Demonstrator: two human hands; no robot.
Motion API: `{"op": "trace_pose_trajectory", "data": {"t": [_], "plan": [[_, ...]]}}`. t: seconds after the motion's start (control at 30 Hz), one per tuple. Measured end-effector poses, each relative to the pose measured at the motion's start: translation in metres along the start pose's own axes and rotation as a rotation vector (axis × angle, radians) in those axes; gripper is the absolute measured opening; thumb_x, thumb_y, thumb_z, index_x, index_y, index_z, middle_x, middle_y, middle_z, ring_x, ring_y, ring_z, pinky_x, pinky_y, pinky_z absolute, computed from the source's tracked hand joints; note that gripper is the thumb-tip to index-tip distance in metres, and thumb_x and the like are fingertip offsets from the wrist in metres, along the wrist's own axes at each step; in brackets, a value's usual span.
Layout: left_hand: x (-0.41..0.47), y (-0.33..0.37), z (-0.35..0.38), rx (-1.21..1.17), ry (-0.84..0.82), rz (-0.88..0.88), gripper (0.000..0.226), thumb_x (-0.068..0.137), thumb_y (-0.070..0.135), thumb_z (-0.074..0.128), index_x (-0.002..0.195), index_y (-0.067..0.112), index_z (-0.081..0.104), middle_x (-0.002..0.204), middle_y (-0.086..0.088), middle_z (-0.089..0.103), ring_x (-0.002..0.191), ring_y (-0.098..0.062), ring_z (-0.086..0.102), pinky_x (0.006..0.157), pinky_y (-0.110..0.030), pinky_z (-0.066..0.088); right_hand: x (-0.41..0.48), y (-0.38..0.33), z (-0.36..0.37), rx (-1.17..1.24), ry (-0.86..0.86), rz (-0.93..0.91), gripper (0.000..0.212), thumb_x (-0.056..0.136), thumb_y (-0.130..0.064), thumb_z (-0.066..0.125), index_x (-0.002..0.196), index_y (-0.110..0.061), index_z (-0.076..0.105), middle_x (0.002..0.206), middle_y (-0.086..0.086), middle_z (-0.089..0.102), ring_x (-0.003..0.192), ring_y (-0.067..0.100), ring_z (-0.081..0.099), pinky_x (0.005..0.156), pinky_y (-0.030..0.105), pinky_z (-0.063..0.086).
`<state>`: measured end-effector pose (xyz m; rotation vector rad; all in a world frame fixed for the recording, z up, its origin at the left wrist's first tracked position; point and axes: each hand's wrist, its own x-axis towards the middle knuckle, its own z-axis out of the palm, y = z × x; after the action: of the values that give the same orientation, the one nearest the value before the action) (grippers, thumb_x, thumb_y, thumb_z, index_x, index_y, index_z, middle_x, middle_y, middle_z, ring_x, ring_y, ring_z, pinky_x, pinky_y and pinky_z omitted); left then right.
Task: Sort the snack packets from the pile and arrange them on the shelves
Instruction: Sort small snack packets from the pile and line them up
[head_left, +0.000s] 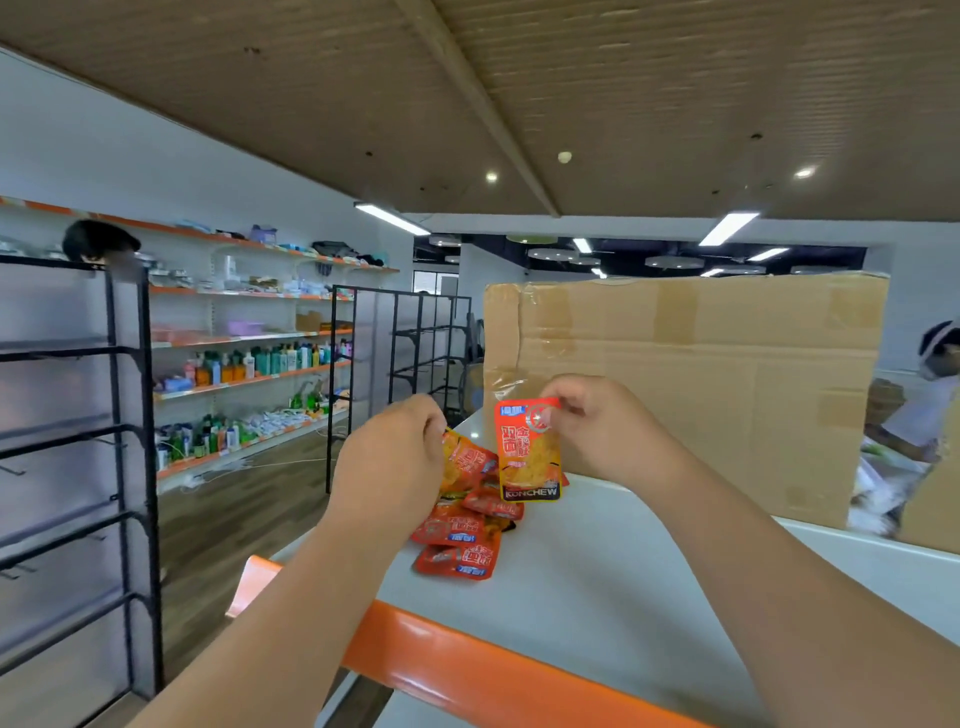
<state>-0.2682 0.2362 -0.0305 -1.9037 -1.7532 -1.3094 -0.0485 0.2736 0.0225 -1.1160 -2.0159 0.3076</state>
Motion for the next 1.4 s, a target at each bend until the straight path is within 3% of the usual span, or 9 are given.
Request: {"op": "trace_pose_trajectory", "data": {"t": [0.23,0.33,0.4,0.6,0.73,0.8,0.97,1.2,1.4], "plan": [[0.001,0.001,-0.006,-0.293,0.058,-0.191,0.017,0.106,0.022,0.044,0.093,0.026,0.054,0.077,0.0,0.062,0.07,-0.022,0.059,0.064,-0.039,0.052,0.007,0.02,-0.019,0.204,0.02,0.23,0.021,0.095,0.001,0.059,0.08,-0.014,0.061,0.063,0.004,0.059,0.044,0.011,0.049,0.046,0.022,0.04],[0.001,-0.001,-0.004,-0.196,-0.081,-0.208,0.015,0.101,0.022,0.049,0.094,0.029,0.059,0.085,0.006,0.064,0.073,-0.016,0.06,0.067,-0.037,0.055,0.002,0.033,-0.016,-0.176,-0.177,0.344,0.008,0.092,-0.01,0.062,0.096,-0.012,0.068,0.072,0.008,0.059,0.055,0.017,0.052,0.05,0.023,0.038],[-0.001,-0.003,0.0,-0.121,-0.249,-0.219,0.012,0.099,0.028,0.054,0.101,0.034,0.064,0.1,0.009,0.066,0.084,-0.013,0.062,0.079,-0.035,0.055,-0.005,0.033,-0.012,-0.468,-0.415,0.412,0.026,0.093,-0.026,0.063,0.118,-0.019,0.064,0.08,0.006,0.063,0.067,0.02,0.058,0.056,0.025,0.047],[-0.009,0.003,-0.005,-0.133,-0.503,0.015,0.03,0.085,0.039,0.066,0.115,0.046,0.069,0.126,0.023,0.059,0.117,-0.006,0.057,0.1,-0.032,0.048,-0.011,0.012,-0.008,-0.667,-0.607,0.43,0.057,0.092,-0.056,0.061,0.138,-0.021,0.055,0.112,0.011,0.068,0.103,0.029,0.068,0.064,0.029,0.048],[-0.011,0.011,-0.009,-0.128,-0.686,0.02,0.033,0.087,0.035,0.062,0.113,0.053,0.069,0.118,0.018,0.065,0.096,-0.003,0.063,0.076,-0.021,0.049,-0.012,0.013,-0.006,-0.657,-0.647,0.398,0.057,0.086,-0.057,0.068,0.134,-0.028,0.055,0.098,0.003,0.065,0.078,0.018,0.06,0.057,0.025,0.04],[-0.011,0.01,-0.01,-0.129,-0.685,0.027,0.03,0.087,0.037,0.064,0.112,0.053,0.07,0.116,0.017,0.066,0.093,-0.002,0.063,0.074,-0.021,0.05,-0.01,0.016,-0.003,-0.658,-0.643,0.371,0.056,0.084,-0.05,0.075,0.132,-0.032,0.054,0.096,-0.007,0.06,0.07,0.011,0.053,0.056,0.024,0.038],[-0.009,0.006,-0.01,-0.13,-0.72,0.047,0.032,0.079,0.05,0.071,0.11,0.059,0.068,0.113,0.019,0.066,0.096,0.0,0.063,0.088,-0.028,0.054,-0.007,0.019,-0.001,-0.646,-0.679,0.345,0.062,0.085,-0.039,0.074,0.141,-0.038,0.049,0.11,-0.009,0.058,0.105,0.02,0.06,0.069,0.026,0.046],[-0.01,0.009,-0.007,-0.066,-0.665,0.115,0.036,0.083,0.046,0.076,0.116,0.056,0.067,0.118,0.025,0.063,0.107,-0.002,0.058,0.092,-0.026,0.048,-0.009,0.016,-0.008,-0.665,-0.68,0.344,0.065,0.082,-0.041,0.078,0.141,-0.036,0.051,0.125,-0.002,0.054,0.111,0.022,0.056,0.088,0.039,0.058],[-0.013,0.01,-0.003,-0.096,-0.663,0.125,0.037,0.084,0.043,0.077,0.118,0.053,0.067,0.113,0.026,0.058,0.102,0.001,0.055,0.083,-0.018,0.042,-0.009,0.019,-0.008,-0.648,-0.681,0.347,0.064,0.081,-0.037,0.08,0.139,-0.034,0.054,0.118,0.0,0.056,0.107,0.025,0.062,0.087,0.045,0.06]]}}
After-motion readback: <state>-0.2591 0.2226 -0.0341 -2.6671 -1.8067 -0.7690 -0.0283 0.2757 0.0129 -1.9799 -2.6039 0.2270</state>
